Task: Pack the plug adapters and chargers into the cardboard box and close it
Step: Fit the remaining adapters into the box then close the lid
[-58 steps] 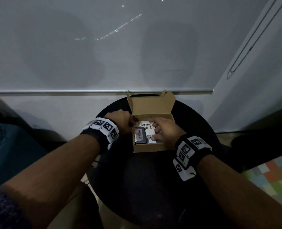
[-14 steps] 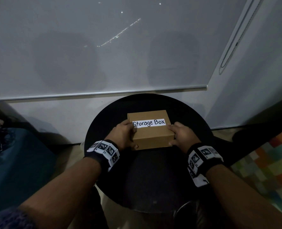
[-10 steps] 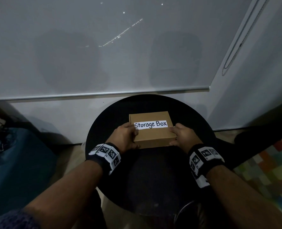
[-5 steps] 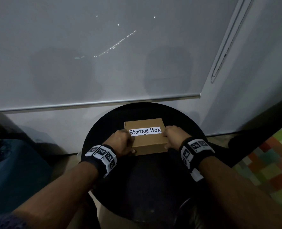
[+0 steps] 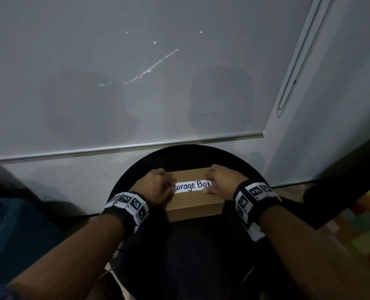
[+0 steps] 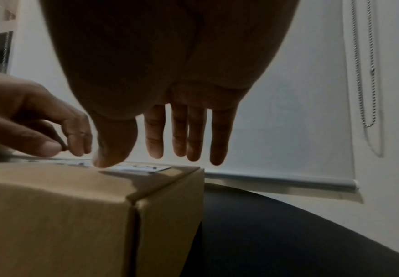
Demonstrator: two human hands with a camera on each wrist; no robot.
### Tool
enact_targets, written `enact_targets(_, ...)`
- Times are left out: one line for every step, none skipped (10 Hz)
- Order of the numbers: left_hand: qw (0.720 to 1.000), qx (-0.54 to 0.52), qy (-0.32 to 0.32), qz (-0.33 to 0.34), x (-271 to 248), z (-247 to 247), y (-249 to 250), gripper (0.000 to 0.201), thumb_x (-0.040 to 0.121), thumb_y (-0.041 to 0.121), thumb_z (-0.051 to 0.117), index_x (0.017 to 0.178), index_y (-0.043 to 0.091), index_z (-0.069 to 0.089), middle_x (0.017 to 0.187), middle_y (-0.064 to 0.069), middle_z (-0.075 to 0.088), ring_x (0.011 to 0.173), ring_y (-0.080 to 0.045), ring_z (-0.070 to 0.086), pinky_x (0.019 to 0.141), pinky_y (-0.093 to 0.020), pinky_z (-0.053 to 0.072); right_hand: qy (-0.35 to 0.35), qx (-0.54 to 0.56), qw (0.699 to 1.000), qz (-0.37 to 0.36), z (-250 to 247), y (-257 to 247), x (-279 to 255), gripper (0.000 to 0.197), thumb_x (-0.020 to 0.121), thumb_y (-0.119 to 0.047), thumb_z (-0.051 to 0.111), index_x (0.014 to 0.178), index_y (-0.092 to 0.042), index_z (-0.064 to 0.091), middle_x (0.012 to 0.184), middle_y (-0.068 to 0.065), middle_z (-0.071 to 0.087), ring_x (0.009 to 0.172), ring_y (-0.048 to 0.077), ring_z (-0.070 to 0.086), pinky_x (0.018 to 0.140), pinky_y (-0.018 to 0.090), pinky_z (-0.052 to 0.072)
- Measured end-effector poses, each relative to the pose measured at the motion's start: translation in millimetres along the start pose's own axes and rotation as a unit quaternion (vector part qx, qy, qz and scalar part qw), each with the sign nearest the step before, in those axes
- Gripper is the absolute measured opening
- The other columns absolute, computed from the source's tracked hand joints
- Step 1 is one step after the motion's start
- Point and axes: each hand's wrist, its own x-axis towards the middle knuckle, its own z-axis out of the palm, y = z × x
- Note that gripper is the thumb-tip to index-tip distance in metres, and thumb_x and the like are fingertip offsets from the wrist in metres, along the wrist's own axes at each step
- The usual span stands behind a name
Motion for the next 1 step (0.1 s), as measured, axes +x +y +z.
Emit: enact_targets(1.000,-0.027,0.008,0.006,15.8,6.5,-18.2,0.024,0.091,0.035,0.061,0.108,0.021,0.071,0.113,0.004,0.057,0.104,-0.016,0.059,0.089,-0.033,0.051,-0.024,0.000,1.000,-0.008,3.0,2.2,17.1,0.049,0.086,-0.047,0.060,0.129,-0.025,0.055,0.127,-0.003,0.049,0.116,0.019,0.051,0.097,0.038,0.046)
